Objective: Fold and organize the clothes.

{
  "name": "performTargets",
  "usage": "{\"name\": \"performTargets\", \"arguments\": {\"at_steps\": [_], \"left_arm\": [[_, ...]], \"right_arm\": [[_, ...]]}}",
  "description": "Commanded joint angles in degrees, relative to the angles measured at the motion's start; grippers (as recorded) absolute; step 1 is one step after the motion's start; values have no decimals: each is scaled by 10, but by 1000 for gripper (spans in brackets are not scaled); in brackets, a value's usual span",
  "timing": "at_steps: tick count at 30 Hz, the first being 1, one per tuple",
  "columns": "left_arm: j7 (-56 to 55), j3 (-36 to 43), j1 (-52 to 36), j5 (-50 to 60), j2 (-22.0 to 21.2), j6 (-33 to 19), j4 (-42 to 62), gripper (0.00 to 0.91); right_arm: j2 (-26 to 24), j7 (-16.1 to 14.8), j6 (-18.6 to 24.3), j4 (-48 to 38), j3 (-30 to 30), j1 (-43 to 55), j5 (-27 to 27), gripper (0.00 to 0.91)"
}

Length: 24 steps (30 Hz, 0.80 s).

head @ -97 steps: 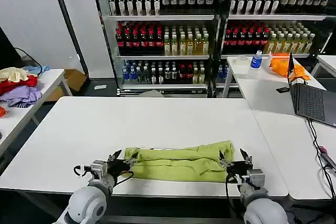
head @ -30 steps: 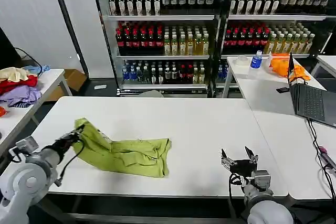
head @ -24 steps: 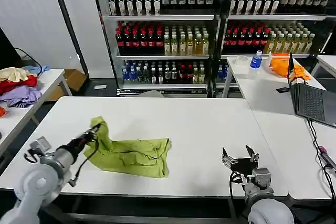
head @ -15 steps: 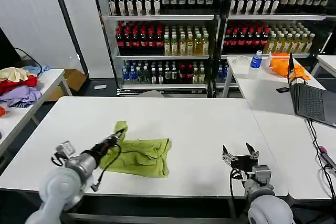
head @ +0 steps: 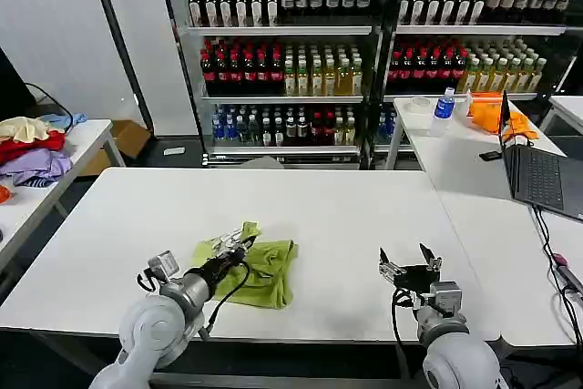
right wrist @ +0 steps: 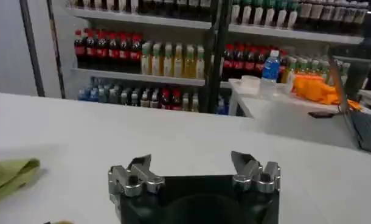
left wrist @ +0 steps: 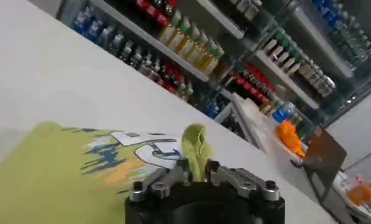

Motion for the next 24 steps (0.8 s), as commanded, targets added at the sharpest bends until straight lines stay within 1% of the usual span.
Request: {"name": "performTargets", "arguments": {"at_steps": [1, 4, 7, 13, 17, 20, 24], "left_arm": [[5, 36, -4, 17, -25, -19, 2, 907], [6, 24, 5, 19, -19, -16, -7, 907], [8, 0, 17, 33, 0, -15, -11, 907], [11, -74, 32, 71, 66, -13, 26, 907], [25, -108, 37, 81, 90, 1, 58, 907], [38, -118, 39, 87, 98, 16, 77, 907], [51, -121, 41, 90, 98, 16, 102, 907]], "right_arm": [[-3, 1, 1, -3, -12, 12, -2, 907], [-3, 1, 0, -1, -12, 12, -2, 907], [-3, 1, 1, 1, -10, 9, -2, 907], [-2, 1, 1, 2, -9, 9, -2, 907], [0, 2, 3, -1, -9, 9, -5, 907], [1, 2, 3, -2, -12, 10, -6, 907], [1, 2, 3, -4, -14, 12, -7, 907]]}}
